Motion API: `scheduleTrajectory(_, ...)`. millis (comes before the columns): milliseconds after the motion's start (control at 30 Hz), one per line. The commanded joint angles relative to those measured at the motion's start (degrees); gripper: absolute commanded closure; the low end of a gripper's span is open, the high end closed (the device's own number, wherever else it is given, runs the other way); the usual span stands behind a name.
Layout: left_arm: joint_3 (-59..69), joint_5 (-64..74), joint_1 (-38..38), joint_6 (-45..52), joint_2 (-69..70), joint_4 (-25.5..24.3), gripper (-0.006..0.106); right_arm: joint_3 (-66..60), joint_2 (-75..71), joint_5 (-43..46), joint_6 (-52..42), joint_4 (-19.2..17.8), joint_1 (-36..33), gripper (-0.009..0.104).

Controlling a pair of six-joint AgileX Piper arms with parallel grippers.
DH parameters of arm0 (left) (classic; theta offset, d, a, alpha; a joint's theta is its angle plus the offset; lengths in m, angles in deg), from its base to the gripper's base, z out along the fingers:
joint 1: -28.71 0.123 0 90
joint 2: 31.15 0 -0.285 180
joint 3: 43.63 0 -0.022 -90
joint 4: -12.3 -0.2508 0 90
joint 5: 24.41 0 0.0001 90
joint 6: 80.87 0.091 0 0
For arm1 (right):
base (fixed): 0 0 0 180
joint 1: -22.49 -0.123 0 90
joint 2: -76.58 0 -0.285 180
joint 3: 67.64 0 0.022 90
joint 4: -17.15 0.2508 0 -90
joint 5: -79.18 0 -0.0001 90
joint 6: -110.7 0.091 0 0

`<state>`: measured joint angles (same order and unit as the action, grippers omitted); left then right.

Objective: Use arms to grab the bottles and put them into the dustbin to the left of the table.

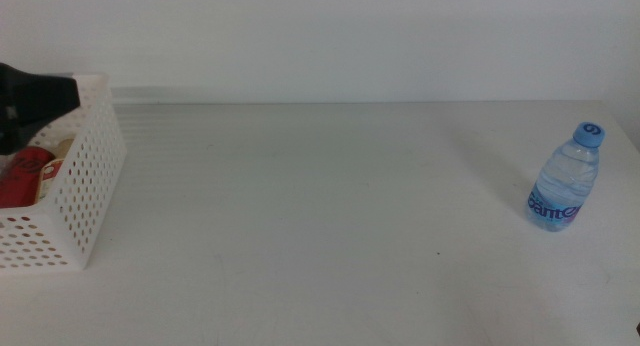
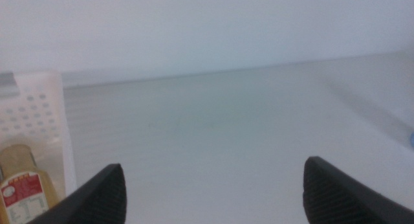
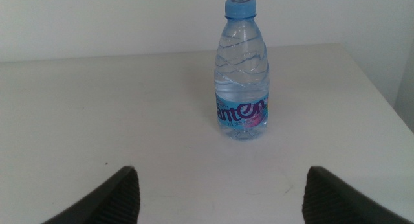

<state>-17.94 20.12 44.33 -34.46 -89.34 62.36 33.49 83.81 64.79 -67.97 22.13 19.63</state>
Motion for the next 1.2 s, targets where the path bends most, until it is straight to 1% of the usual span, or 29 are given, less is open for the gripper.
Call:
scheduleTrajectory(0, -1.3, -2.9, -0.1, 0.1, 1.5, 3.7, 0.01, 0.5, -1.6, 4.2, -0.7, -0.4, 0.4, 0.029)
scheduleTrajectory(233, -1.3, -2.8, -0.1, 0.1, 1.4, 3.8, 0.01, 0.5, -1.6, 4.2, -0.7, -0.4, 0.4, 0.029)
scheduleTrajectory(267, -2.4, -1.6, -0.1, -1.4, 0.8, 4.3, 0.01, 0.5, -1.6, 4.2, -0.7, -0.4, 0.4, 0.029)
scheduleTrajectory(367, -3.0, 2.3, -0.9, -1.5, 0.5, 2.1, 0.01, 0.5, -1.6, 4.2, -0.7, -0.4, 0.4, 0.029)
scheduleTrajectory(433, -3.1, 2.6, -4.3, -3.2, 1.5, -0.6, 0.01, 0.5, -1.6, 4.2, -0.7, -0.4, 0.4, 0.029)
scheduleTrajectory(500, -3.0, -1.1, -11.5, -8.1, 2.6, -6.7, 0.01, 0.5, -1.6, 4.2, -0.7, -0.4, 0.4, 0.029)
scheduleTrajectory(533, -3.0, -4.4, -14.9, -12.1, 2.9, -10.1, 0.01, 0.5, -1.6, 4.2, -0.7, -0.4, 0.4, 0.029)
scheduleTrajectory(600, -3.0, -10.8, -23.1, -21.2, 3.6, -19.7, 0.01, 0.5, -1.6, 4.2, -0.7, -0.4, 0.4, 0.029)
scheduleTrajectory(667, -3.0, -14.4, -30.0, -28.8, 3.8, -29.6, 0.01, 0.5, -1.6, 4.2, -0.7, -0.4, 0.4, 0.029)
scheduleTrajectory(700, -3.0, -15.4, -32.9, -32.8, 3.9, -34.2, 0.01, 0.5, -1.6, 4.2, -0.7, -0.4, 0.4, 0.029)
scheduleTrajectory(767, -3.0, -15.8, -37.0, -39.2, 3.9, -41.4, 0.01, 0.5, -1.6, 4.2, -0.7, -0.4, 0.4, 0.029)
scheduleTrajectory(800, -2.9, -15.8, -38.4, -42.3, 3.9, -44.3, 0.01, 0.5, -1.6, 4.2, -0.7, -0.4, 0.4, 0.029)
scheduleTrajectory(833, -2.6, -16.0, -39.2, -44.4, 3.9, -45.9, 0.01, 0.5, -1.6, 4.2, -0.7, -0.4, 0.4, 0.029)
scheduleTrajectory(867, -1.9, -16.7, -39.6, -45.4, 4.0, -46.8, 0.01, 0.5, -1.6, 4.2, -0.7, -0.4, 0.4, 0.029)
scheduleTrajectory(1000, 3.9, -21.1, -39.6, -45.6, 5.4, -44.9, 0.01, 0.5, -1.6, 4.2, -0.7, -0.4, 0.4, 0.029)
scheduleTrajectory(1167, 9.7, -21.8, -39.6, -45.6, 6.7, -44.8, 0.01, 0.5, -1.6, 4.2, -0.7, -0.4, 0.4, 0.029)
